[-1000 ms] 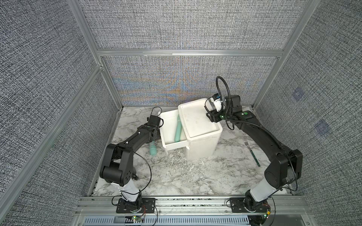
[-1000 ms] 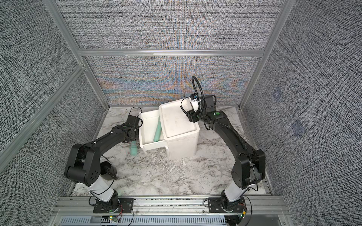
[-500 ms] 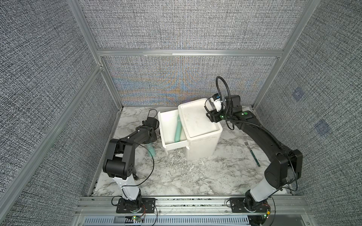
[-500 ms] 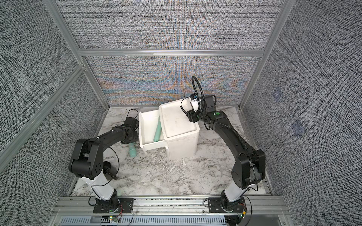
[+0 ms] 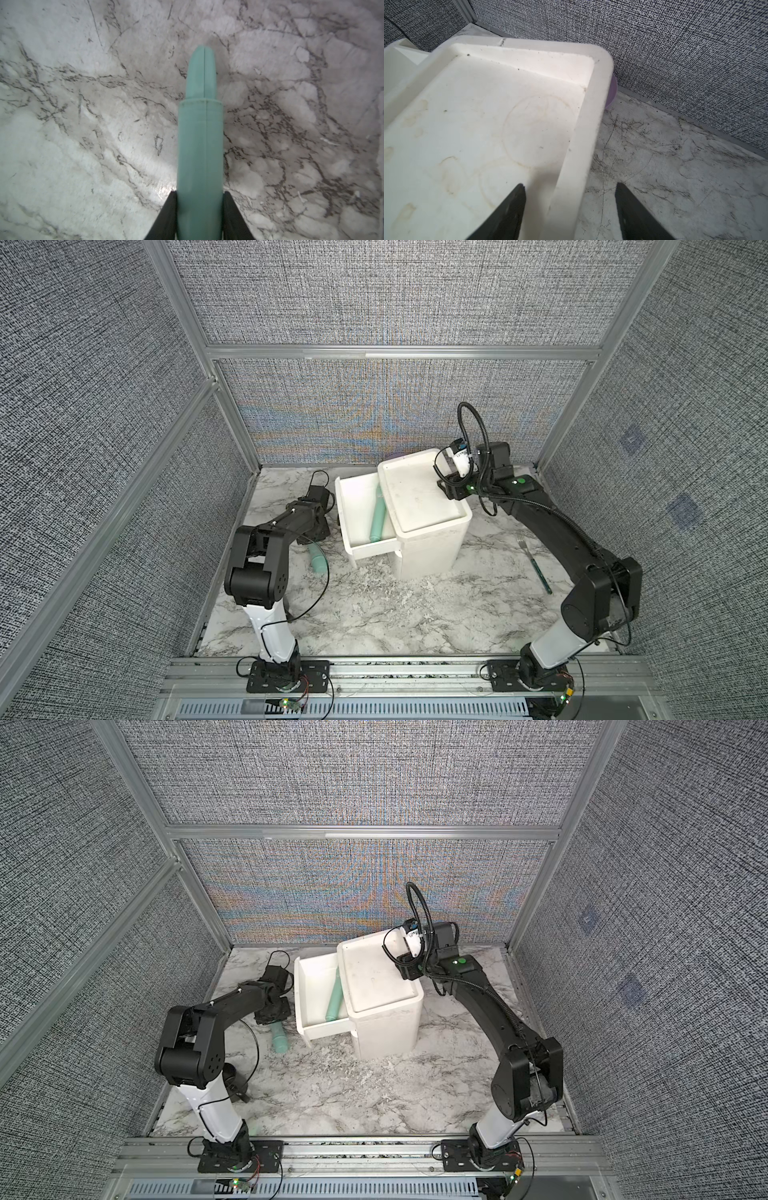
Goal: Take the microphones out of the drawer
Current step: Place the microphone at the center of the board.
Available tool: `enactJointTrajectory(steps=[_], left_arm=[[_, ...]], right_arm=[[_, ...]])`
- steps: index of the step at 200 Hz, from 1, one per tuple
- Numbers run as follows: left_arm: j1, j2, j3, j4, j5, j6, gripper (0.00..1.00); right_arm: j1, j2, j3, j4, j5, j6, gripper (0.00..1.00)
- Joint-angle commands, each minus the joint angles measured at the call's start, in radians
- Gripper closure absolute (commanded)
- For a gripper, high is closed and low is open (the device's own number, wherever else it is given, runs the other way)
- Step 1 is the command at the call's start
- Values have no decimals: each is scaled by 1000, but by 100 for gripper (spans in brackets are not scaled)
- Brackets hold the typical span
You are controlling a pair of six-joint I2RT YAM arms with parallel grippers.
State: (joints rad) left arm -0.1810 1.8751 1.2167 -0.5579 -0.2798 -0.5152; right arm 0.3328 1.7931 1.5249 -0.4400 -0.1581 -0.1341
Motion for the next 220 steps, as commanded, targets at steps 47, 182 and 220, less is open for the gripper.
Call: enactJointTrajectory(steps=[47, 182, 220], left_arm=[[11, 13, 5, -40, 62, 7, 66], [26, -127, 26, -85, 84, 29, 30], [36, -229, 82, -137, 94, 90, 15]], right_arm=[[1, -5, -9, -79, 5, -28, 30], [1, -3, -10, -78, 2, -29, 30], [2, -5, -11, -78, 2, -30, 30]])
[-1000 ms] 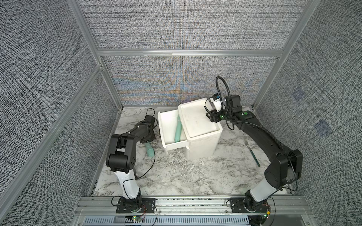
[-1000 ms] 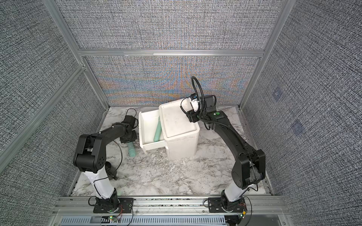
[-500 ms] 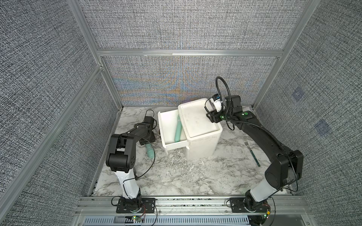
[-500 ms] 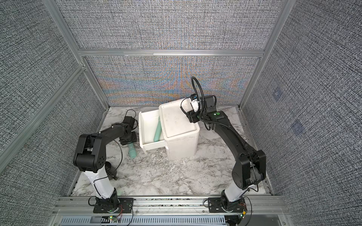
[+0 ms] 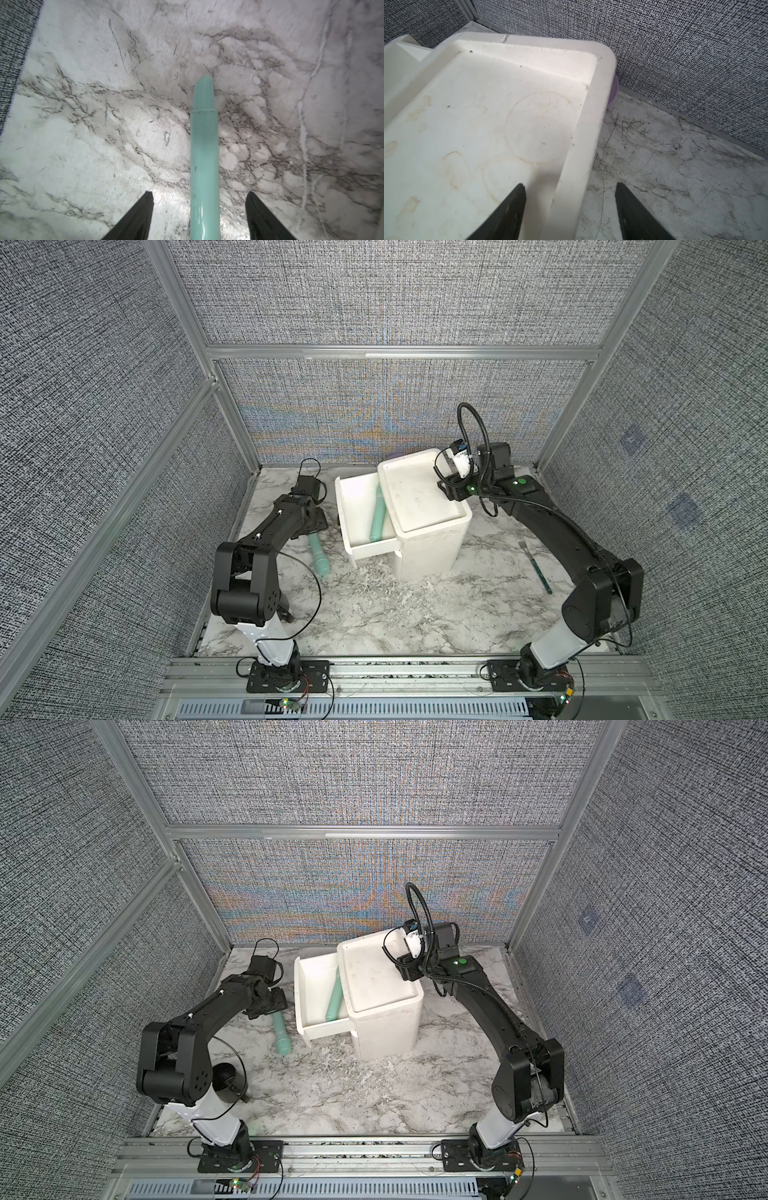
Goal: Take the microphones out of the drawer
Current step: Place the microphone at the center of the board, then pick up the microphone from the drawer.
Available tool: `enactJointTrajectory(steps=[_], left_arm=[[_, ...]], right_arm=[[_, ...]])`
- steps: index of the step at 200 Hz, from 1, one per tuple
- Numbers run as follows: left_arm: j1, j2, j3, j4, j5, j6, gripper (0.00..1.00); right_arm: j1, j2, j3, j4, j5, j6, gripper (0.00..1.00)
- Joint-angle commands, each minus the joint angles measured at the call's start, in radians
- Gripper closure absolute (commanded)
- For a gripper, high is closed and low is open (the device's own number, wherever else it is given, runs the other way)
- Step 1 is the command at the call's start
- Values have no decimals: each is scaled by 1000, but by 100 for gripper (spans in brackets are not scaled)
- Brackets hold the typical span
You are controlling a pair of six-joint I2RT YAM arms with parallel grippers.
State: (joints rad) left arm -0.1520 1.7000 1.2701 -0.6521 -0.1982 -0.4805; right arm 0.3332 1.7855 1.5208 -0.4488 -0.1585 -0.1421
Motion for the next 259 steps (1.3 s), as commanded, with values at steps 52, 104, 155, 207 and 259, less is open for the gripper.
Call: enactJointTrajectory(steps=[52, 104, 155, 207, 259], left_arm=[[17, -195, 137, -132, 85, 190, 0], [15, -255, 206, -162, 435, 353, 0], [-21, -329, 209, -135, 614, 409, 0], [-156, -265, 252, -176, 576, 461, 4], [-230, -184, 245, -125, 576, 444, 13]], right_arm=[[4, 3, -6, -70, -2, -23, 26], [10, 2, -7, -72, 13, -22, 17], [15, 0, -1, -74, 23, -19, 14], [14, -1, 3, -78, 16, -20, 13], [14, -3, 1, -82, 14, -23, 13]])
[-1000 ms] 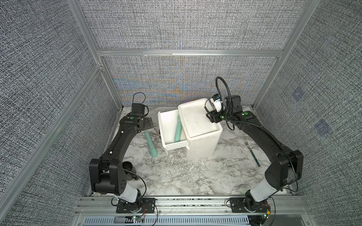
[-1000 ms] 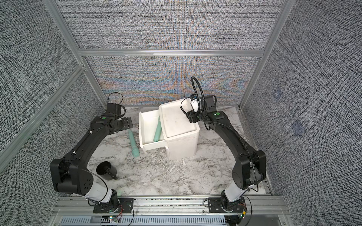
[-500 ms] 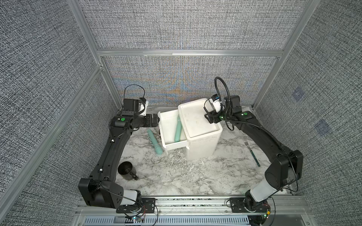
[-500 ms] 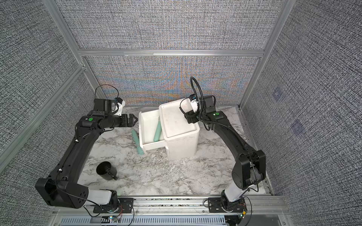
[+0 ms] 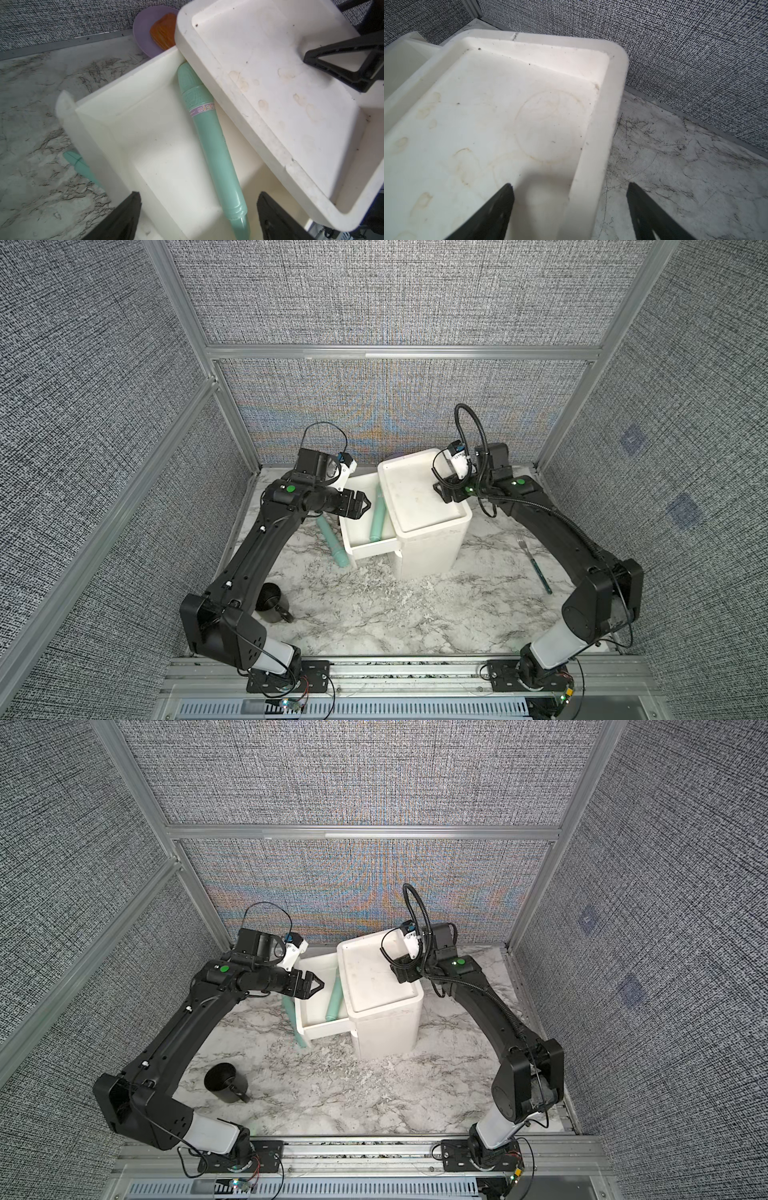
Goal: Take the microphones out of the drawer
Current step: Pick up the microphone from the drawer.
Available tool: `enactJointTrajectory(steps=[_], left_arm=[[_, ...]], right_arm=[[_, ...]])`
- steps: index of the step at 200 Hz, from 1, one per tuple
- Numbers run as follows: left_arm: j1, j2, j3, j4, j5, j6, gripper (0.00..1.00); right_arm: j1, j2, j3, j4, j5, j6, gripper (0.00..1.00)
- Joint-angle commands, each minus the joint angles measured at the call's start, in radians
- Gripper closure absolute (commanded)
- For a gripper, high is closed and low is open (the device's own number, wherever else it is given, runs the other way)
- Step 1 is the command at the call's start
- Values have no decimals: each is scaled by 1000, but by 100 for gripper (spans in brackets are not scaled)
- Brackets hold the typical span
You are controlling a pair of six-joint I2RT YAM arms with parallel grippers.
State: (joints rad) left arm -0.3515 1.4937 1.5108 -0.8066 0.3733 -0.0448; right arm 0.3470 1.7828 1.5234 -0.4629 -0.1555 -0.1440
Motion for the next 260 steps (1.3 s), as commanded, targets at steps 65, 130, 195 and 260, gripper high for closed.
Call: enactJointTrajectory(steps=[65, 130, 195, 260], left_arm=[[-90, 115, 23, 20, -62, 6, 20], [-136, 176, 31, -9, -130, 37, 24], [-153, 195, 32, -11, -231, 39, 33], [-155, 226, 84, -80, -295, 41, 47]], right_arm=[[0, 0, -4, -67, 17, -28, 13], [1, 1, -9, -63, 17, -29, 13], [0, -5, -15, -61, 13, -33, 13], [0, -5, -15, -61, 13, -33, 13]])
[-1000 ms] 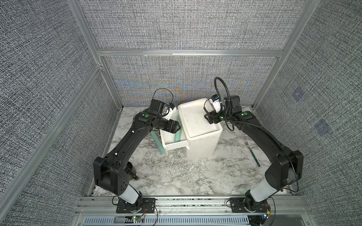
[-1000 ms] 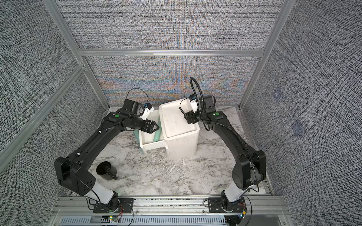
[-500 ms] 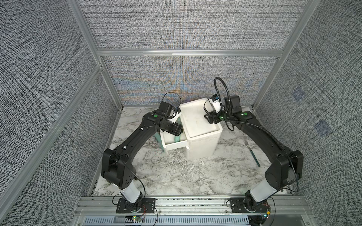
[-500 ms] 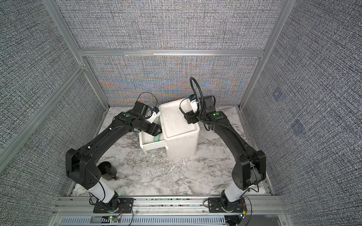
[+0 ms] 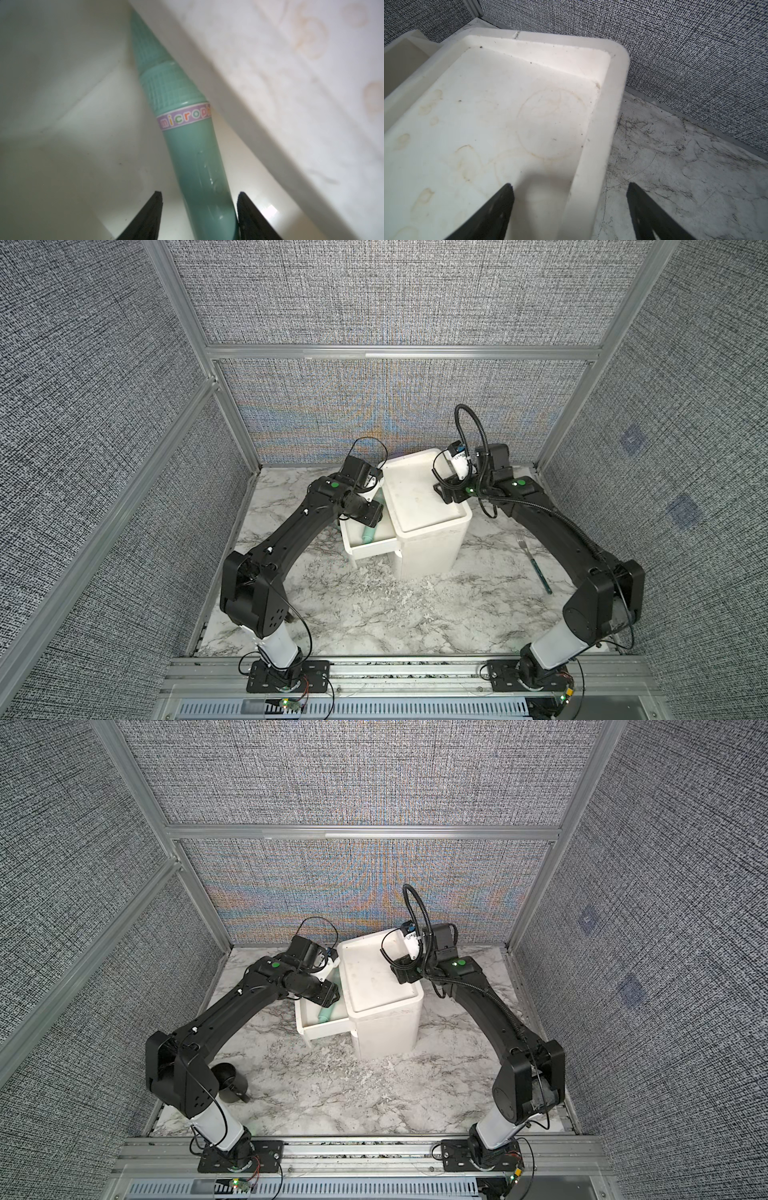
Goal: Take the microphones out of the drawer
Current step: Pick up the microphone from the drawer.
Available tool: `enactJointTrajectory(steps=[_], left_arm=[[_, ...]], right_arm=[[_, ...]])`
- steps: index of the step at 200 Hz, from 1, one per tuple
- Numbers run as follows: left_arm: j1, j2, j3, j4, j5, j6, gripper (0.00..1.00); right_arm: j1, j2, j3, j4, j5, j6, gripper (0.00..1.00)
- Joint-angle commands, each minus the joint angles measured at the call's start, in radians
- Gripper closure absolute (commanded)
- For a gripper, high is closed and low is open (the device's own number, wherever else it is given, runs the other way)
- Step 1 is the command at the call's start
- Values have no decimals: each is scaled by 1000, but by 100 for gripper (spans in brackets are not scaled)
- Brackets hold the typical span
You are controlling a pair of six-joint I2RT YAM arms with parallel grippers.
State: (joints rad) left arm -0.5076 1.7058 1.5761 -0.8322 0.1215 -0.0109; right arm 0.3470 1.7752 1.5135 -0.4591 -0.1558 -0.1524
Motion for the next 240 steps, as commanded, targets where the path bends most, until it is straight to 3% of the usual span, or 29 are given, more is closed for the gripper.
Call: enactJointTrajectory(steps=[1, 10, 54, 101, 139, 240], left_arm=[[1, 14, 19, -54, -43, 7, 47], [1, 18, 21, -55, -45, 5, 51], [1, 13, 23, -46, -45, 2, 52], [1, 23, 39, -24, -17, 5, 31], [1, 72, 83, -31, -16, 6, 29], [1, 96, 108, -54, -37, 12, 60]], right_arm=[[0, 3, -5, -65, 13, -24, 13], [0, 3, -6, -67, 13, -25, 13], [0, 5, -3, -67, 9, -24, 13], [1, 5, -4, -67, 6, -26, 13], [0, 3, -4, -66, 6, -27, 13], [0, 9, -1, -67, 2, -30, 13]])
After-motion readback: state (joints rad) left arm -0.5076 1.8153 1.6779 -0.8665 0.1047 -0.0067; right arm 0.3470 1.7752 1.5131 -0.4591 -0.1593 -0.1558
